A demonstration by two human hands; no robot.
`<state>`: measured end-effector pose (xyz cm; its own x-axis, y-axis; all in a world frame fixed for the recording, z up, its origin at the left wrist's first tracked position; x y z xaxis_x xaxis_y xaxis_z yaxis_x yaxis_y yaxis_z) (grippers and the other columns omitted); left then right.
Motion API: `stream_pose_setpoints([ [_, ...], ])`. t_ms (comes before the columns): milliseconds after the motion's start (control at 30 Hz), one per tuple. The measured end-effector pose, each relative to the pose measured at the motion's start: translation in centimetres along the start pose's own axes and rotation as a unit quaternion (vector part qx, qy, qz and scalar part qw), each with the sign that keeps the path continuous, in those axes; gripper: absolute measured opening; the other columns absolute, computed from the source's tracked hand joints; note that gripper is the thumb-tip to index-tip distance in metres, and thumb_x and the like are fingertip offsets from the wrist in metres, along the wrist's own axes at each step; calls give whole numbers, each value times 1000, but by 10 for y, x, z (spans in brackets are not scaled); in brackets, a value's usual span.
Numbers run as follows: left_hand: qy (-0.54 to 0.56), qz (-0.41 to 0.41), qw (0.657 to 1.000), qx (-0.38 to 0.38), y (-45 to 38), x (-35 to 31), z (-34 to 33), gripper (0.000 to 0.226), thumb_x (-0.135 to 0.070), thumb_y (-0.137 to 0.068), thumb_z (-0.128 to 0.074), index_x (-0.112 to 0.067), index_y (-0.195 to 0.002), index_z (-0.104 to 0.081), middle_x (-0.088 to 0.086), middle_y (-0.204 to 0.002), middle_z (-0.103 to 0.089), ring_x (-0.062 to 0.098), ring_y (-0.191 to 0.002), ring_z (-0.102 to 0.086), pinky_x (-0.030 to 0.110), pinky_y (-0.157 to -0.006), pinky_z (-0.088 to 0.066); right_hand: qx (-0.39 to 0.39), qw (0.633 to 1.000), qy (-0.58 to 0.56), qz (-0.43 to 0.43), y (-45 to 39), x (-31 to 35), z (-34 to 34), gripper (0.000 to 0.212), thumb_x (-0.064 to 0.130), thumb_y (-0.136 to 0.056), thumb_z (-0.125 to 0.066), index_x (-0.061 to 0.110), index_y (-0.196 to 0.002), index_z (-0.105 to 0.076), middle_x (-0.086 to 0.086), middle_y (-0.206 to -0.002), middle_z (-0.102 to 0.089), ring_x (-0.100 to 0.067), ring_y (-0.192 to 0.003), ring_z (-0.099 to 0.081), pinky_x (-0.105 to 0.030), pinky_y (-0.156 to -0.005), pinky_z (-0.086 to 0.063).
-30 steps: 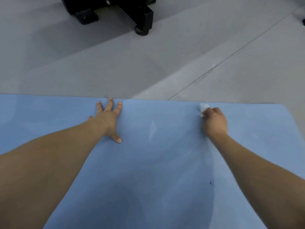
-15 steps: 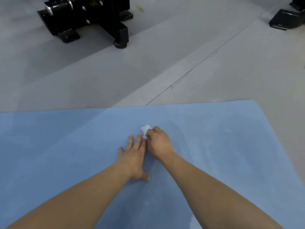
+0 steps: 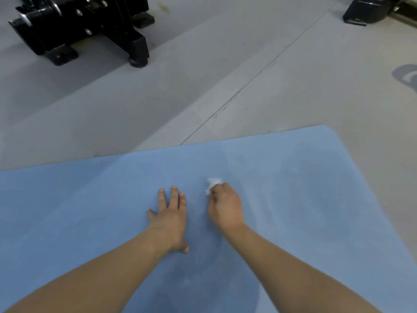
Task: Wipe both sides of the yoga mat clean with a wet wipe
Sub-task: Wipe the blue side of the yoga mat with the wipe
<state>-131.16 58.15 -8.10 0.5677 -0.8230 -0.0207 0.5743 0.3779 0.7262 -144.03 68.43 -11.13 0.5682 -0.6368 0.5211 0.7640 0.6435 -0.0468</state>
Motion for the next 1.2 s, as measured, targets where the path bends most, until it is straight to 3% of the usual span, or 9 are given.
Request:
stream_pose_setpoints([
  [100,-1,4,1000,6,2,-2,0,147,-56,-67,-86,-13,-156,23,6,-157,42,41,-147,30,65,-116,-22,41,998,-22,30,14,18,-9,21,18,-85,-52,6,-92,-67,-14,-83,-62,-34,-72,-61,-35,-62,-49],
  [233,4,-7,1000,-1,1,3,-5,146,-59,-67,-85,-14,-156,22,4,-156,43,41,-147,31,67,-115,-22,64,994,32,84,-4,-31,11,20,13,-82,-56,7,-96,-69,-18,-81,-59,-38,-70,-60,-40,-63,-52],
  [400,7,-11,1000,0,2,2,-3,147,-57,-67,-85,-13,-155,23,5,-157,43,42,-146,31,68,-115,-23,-28,987,75,-136,-25,-135,82,20,20,-93,-56,9,-103,-69,-17,-95,-60,-37,-90,-60,-32,-74,-42],
  [500,8,-14,1000,-1,2,0,-3,146,-56,-68,-86,-11,-155,23,6,-157,42,43,-146,31,69,-114,-23,-58,979,79,-181,-20,-118,76,31,25,-85,-46,8,-97,-69,-20,-98,-64,-39,-92,-61,-35,-77,-45],
  [700,9,-48,999,-23,1,5,-9,134,-58,-73,-80,-21,-158,16,4,-160,37,41,-147,29,70,-114,-21,35,998,-1,43,81,20,-11,17,9,-76,-59,10,-91,-66,-12,-83,-66,-31,-76,-59,-37,-67,-50],
  [833,-26,-124,988,-87,7,8,-22,106,-55,-84,-72,-21,-160,-6,1,-167,17,32,-153,18,57,-119,-22,97,987,11,125,85,21,-4,17,10,-75,-58,10,-91,-62,-14,-78,-60,-34,-69,-57,-37,-59,-47],
  [933,-23,-136,987,-85,12,10,-28,100,-52,-90,-66,-20,-161,-3,-1,-167,16,28,-154,13,52,-122,-20,39,997,60,39,67,-45,34,32,13,-76,-56,10,-105,-69,-18,-87,-67,-37,-80,-64,-39,-73,-54],
  [1067,-9,-148,986,-69,12,11,-26,99,-50,-91,-66,-32,-160,2,-2,-167,20,30,-154,15,56,-122,-18,4,981,96,-171,60,-120,82,19,14,-89,-61,8,-104,-70,-21,-102,-65,-39,-99,-62,-38,-86,-48],
  [1200,-20,-157,986,-54,13,10,-24,94,-50,-91,-65,-42,-159,0,1,-166,22,33,-153,18,61,-120,-18,2,985,51,-166,71,-65,52,18,15,-85,-55,9,-95,-69,-18,-99,-68,-35,-96,-64,-38,-84,-51],
])
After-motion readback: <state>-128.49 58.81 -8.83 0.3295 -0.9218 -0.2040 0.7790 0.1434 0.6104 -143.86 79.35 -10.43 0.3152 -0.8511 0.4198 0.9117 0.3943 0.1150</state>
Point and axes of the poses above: each hand's wrist, its own y-axis away from the middle knuckle, its own z-axis out of the back of the hand, x = y × z, the point moved 1 cm from there along -y, towards the middle knuckle
